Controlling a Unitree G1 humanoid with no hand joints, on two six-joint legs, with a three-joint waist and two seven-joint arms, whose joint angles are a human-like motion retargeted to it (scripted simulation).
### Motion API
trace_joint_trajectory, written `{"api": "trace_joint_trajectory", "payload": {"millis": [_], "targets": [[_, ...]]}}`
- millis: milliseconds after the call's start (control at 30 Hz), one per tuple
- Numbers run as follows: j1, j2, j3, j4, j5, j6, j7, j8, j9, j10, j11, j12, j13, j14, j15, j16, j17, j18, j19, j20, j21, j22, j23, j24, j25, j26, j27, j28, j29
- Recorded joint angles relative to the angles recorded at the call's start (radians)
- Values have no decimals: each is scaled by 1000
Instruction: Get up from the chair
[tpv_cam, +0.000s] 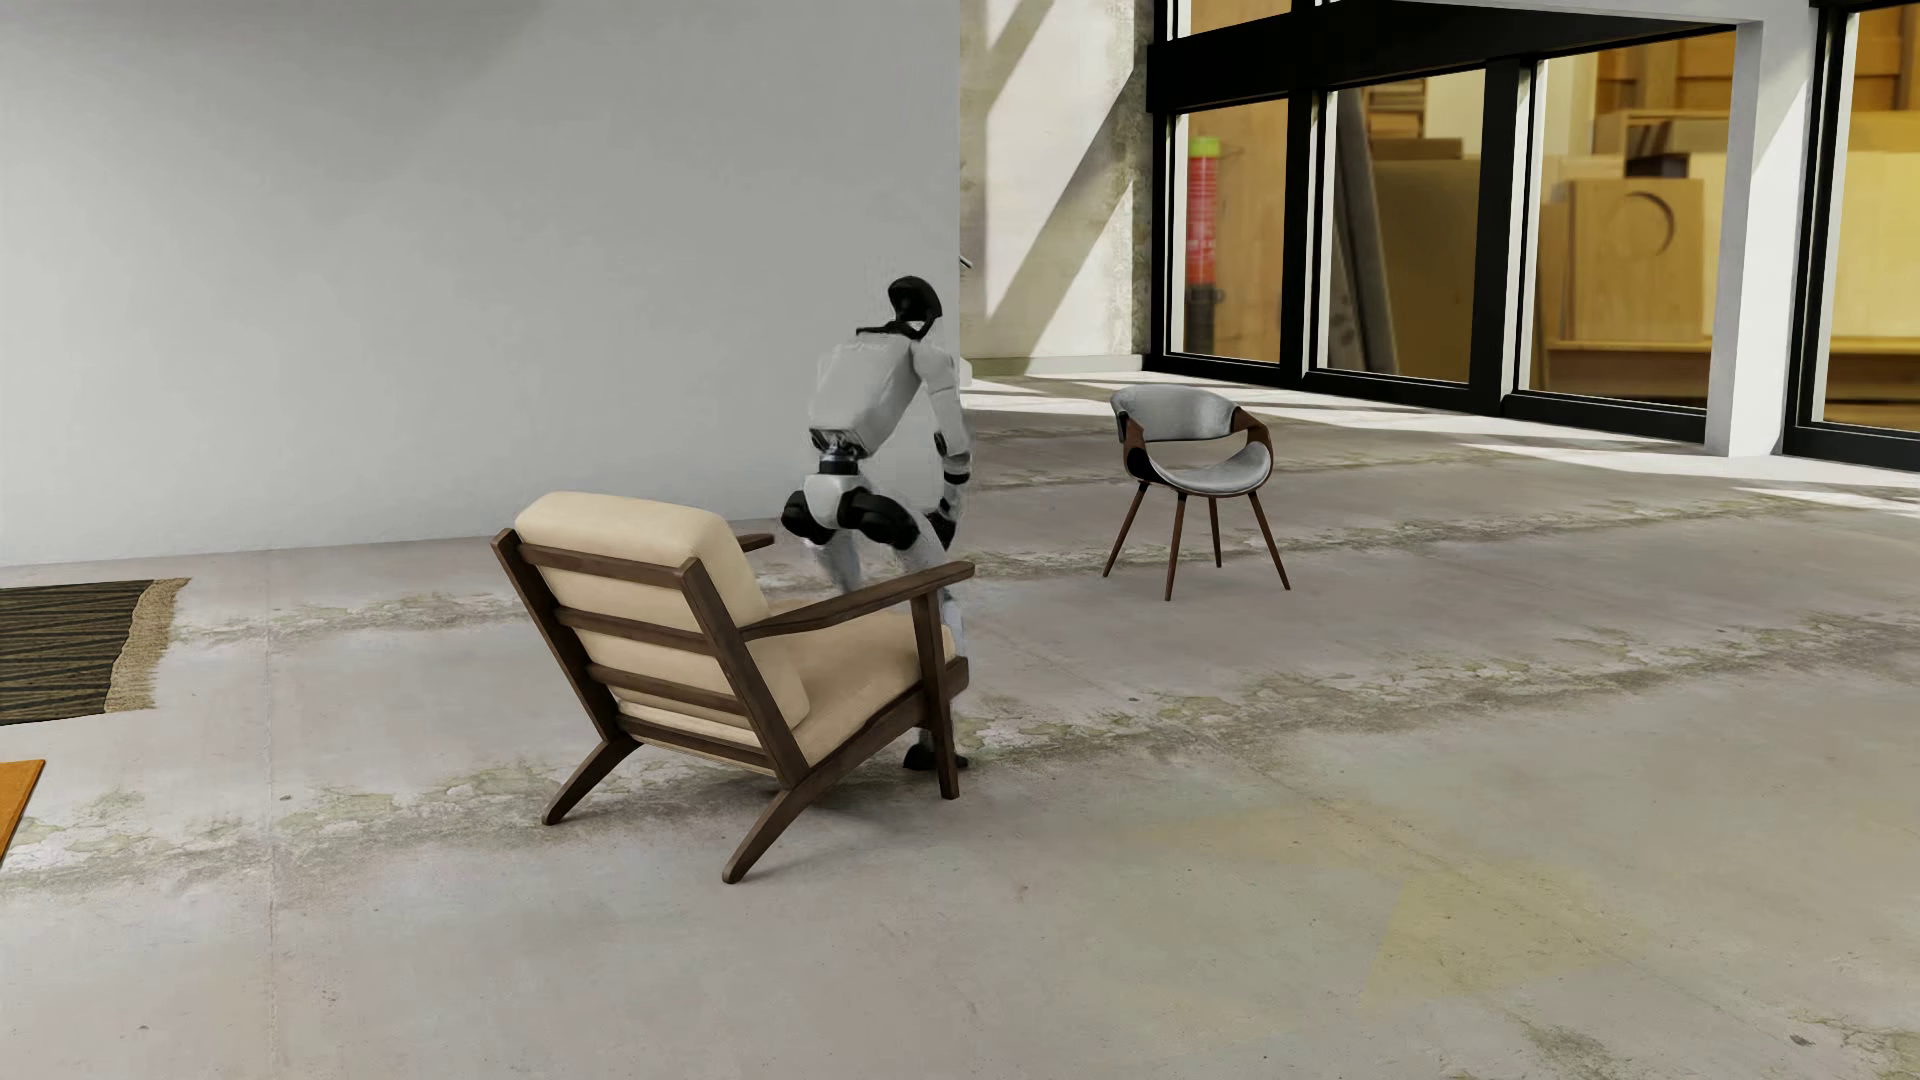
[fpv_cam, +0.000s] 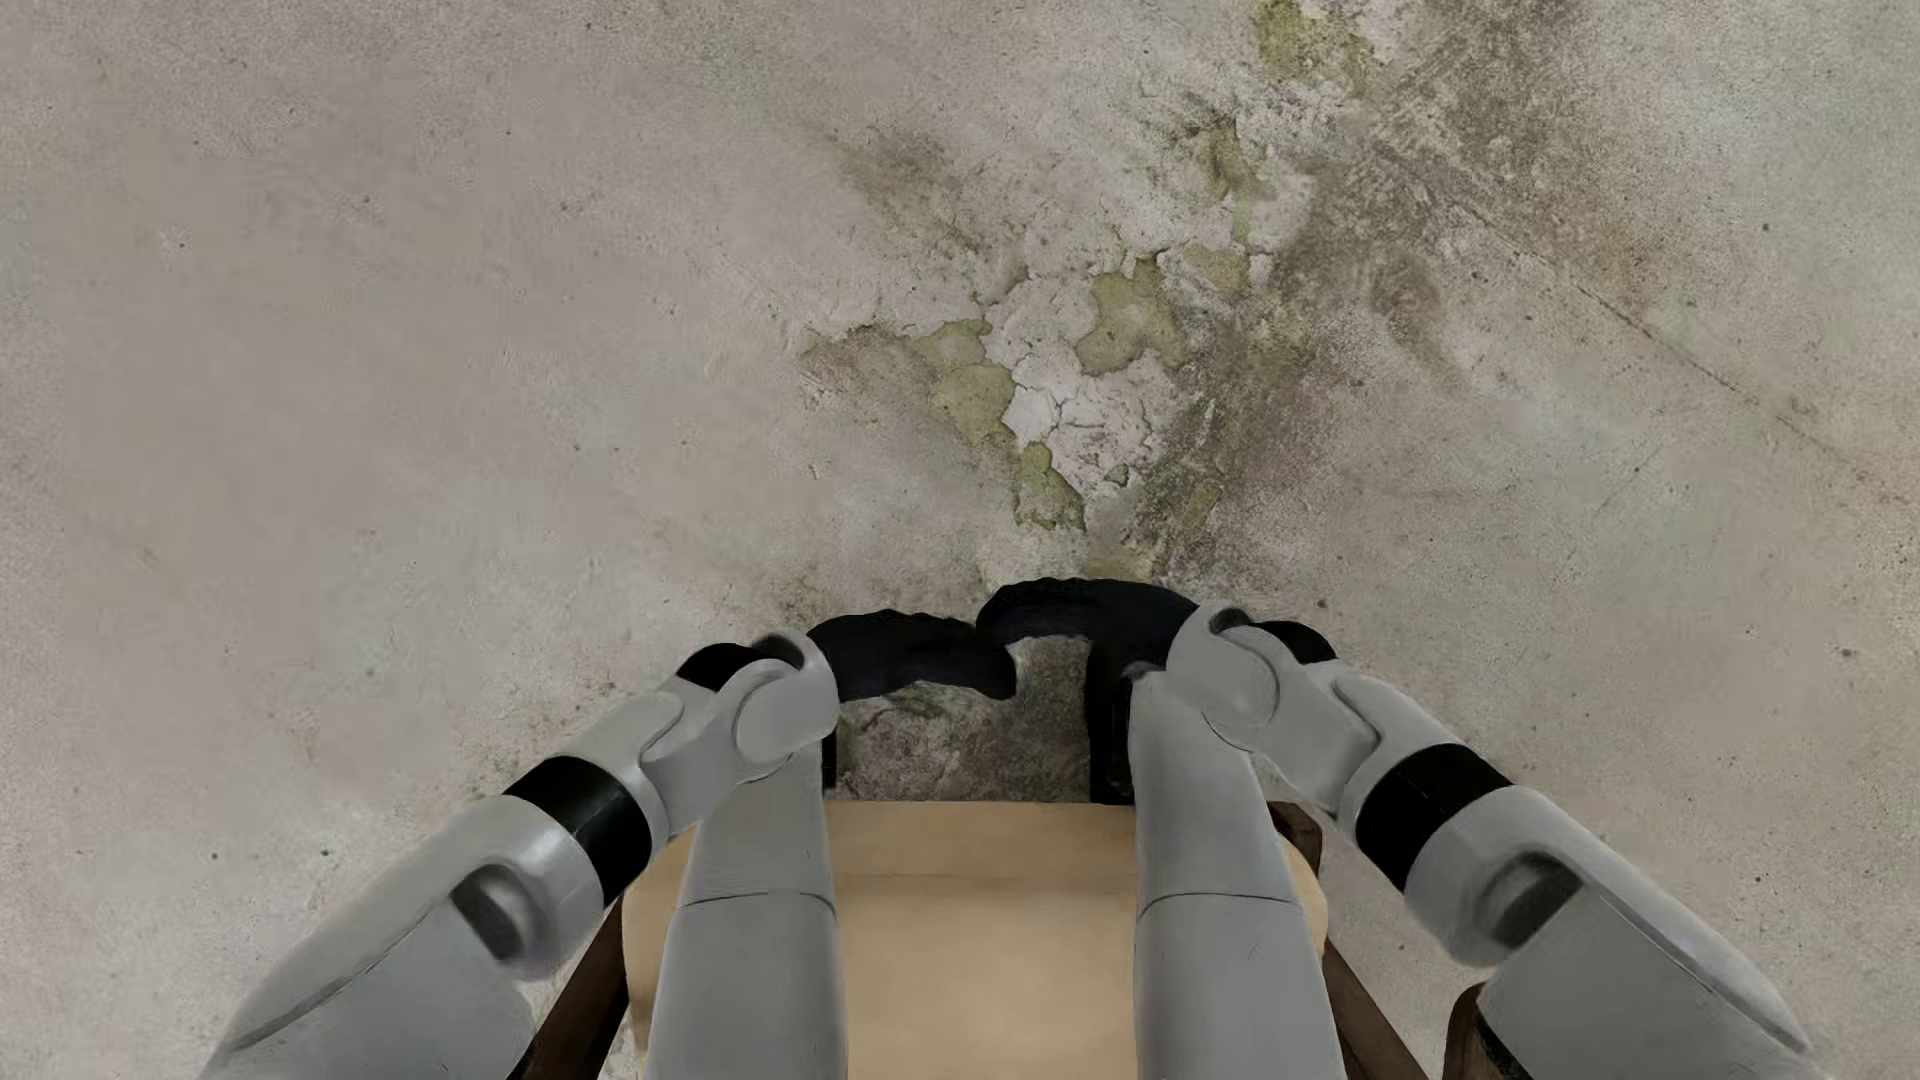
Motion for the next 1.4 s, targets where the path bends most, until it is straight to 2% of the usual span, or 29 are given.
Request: {"api": "trace_joint_trajectory", "payload": {"millis": [67, 100, 133, 200, 267, 333, 400, 500, 567, 700, 833, 933, 1067, 1133, 1200, 1267, 1333, 1367, 1400], "targets": [[170, 180, 5, -14, 21, -13, 38, -23, -83, -205, -219, 99, 100, 58, 63, -74, 78, 24, -27, 76, -66, 128, 163, -60, 39, 115, 98, 19, -27], [253, 273, 8, -25, 30, -15, 53, -33, -132, -306, -332, 157, 157, 85, 92, -90, 96, 36, -40, 112, -109, 164, 214, -92, 73, 156, 142, 17, -27], [347, 374, 10, -36, 41, -19, 77, -44, -180, -410, -446, 220, 218, 110, 123, -88, 105, 48, -51, 154, -147, 182, 250, -120, 105, 171, 166, -12, -14], [505, 542, 9, -53, 54, -25, 115, -65, -288, -585, -633, 351, 347, 147, 165, -55, 95, 57, -60, 232, -211, 161, 280, -148, 143, 161, 172, -63, 7], [648, 700, 12, -66, 66, -27, 148, -87, -395, -737, -807, 481, 471, 169, 197, -13, 73, 63, -71, 305, -264, 127, 289, -155, 164, 135, 160, -72, -5], [740, 768, 14, -70, 72, -27, 177, -106, -482, -843, -863, 568, 549, 183, 185, 13, 64, 59, -69, 374, -329, 131, 317, -169, 172, 127, 154, -73, -15], [839, 908, 24, -61, 72, -38, 217, -131, -511, -840, -937, 640, 631, 133, 168, 14, 59, 38, -52, 472, -418, 205, 350, -192, 213, 137, 156, -15, -31], [905, 970, 32, -60, 72, -44, 226, -141, -575, -839, -933, 678, 680, 105, 141, -12, 82, 44, -47, 528, -466, 358, 437, -247, 230, 209, 179, 77, -67], [931, 995, 34, -62, 69, -44, 231, -148, -593, -842, -932, 689, 689, 98, 131, -15, 90, 45, -43, 541, -473, 400, 459, -239, 227, 221, 186, 77, -60], [939, 1010, 41, -67, 61, -53, 219, -155, -613, -843, -934, 705, 701, 95, 122, -1, 108, 47, -40, 525, -475, 352, 418, -207, 229, 192, 177, 22, -41], [921, 1010, 53, -86, 47, -61, 188, -173, -607, -848, -934, 676, 688, 111, 126, -31, 123, 56, -47, 488, -458, 298, 382, -216, 245, 182, 174, 16, -45], [889, 1005, 65, -107, 30, -49, 153, -187, -615, -840, -931, 671, 694, 126, 133, -60, 114, 65, -52, 454, -449, 245, 368, -222, 249, 181, 169, 17, -46], [820, 969, 71, -133, 1, -44, 99, -210, -607, -784, -856, 657, 704, 125, 118, -74, 96, 63, -59, 443, -438, 218, 370, -207, 256, 174, 166, 15, -47], [795, 891, 67, -142, -30, -43, 77, -216, -594, -784, -701, 645, 699, 138, 66, -70, 89, 56, -54, 450, -432, 238, 374, -213, 254, 184, 169, 20, -43], [789, 836, 59, -147, -39, -43, 61, -199, -571, -797, -566, 638, 688, 159, -5, -50, 90, 52, -82, 465, -421, 268, 377, -211, 251, 199, 170, 43, -52], [781, 797, 48, -140, -2, -38, 39, -126, -552, -807, -498, 632, 672, 190, -75, -23, 103, 54, -64, 477, -412, 320, 381, -217, 250, 216, 171, 57, -61], [760, 797, 42, -138, 56, -39, 16, -62, -545, -803, -539, 626, 670, 215, -106, 10, 111, 50, -58, 474, -415, 368, 360, -224, 245, 230, 165, 77, -74], [759, 803, 43, -147, 74, -43, -5, -37, -547, -816, -579, 626, 677, 230, -102, 23, 110, 53, -37, 468, -415, 386, 343, -223, 247, 231, 157, 85, -75], [748, 801, 48, -156, 85, -48, -16, -25, -550, -818, -618, 624, 677, 237, -50, 33, 105, 52, -23, 471, -409, 398, 328, -228, 250, 230, 152, 91, -71]]}}
